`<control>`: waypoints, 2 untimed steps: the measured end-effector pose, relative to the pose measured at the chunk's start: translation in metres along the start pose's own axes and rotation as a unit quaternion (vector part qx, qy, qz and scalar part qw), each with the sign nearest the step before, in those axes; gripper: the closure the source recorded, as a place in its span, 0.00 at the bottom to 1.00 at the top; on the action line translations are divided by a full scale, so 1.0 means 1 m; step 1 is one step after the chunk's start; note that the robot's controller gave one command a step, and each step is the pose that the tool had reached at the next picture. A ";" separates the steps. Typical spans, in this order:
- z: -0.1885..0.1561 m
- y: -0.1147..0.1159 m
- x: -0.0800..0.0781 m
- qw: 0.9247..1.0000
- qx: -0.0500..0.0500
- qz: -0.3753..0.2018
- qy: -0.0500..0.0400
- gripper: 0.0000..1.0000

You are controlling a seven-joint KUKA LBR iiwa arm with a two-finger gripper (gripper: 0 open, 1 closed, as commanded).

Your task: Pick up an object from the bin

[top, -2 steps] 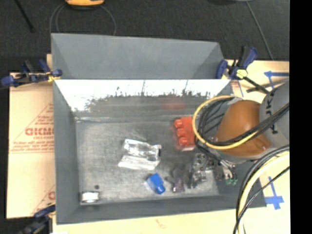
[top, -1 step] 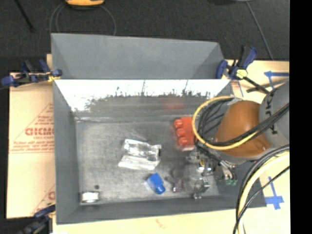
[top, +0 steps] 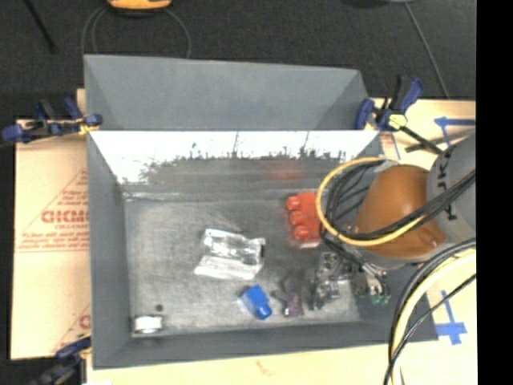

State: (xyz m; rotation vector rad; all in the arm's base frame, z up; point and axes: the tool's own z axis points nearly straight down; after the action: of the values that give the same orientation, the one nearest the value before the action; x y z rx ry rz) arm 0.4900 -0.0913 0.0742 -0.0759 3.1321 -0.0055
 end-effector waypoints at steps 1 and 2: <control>0.001 0.000 0.001 1.000 0.000 0.000 0.001 0.00; 0.000 0.000 0.000 1.000 0.000 -0.001 0.000 1.00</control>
Offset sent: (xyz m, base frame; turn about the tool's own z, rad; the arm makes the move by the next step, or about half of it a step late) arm 0.0000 0.0000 0.0000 0.0000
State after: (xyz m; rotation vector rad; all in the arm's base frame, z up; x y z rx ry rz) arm 0.4899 -0.0913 0.0742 -0.0776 3.1322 -0.0054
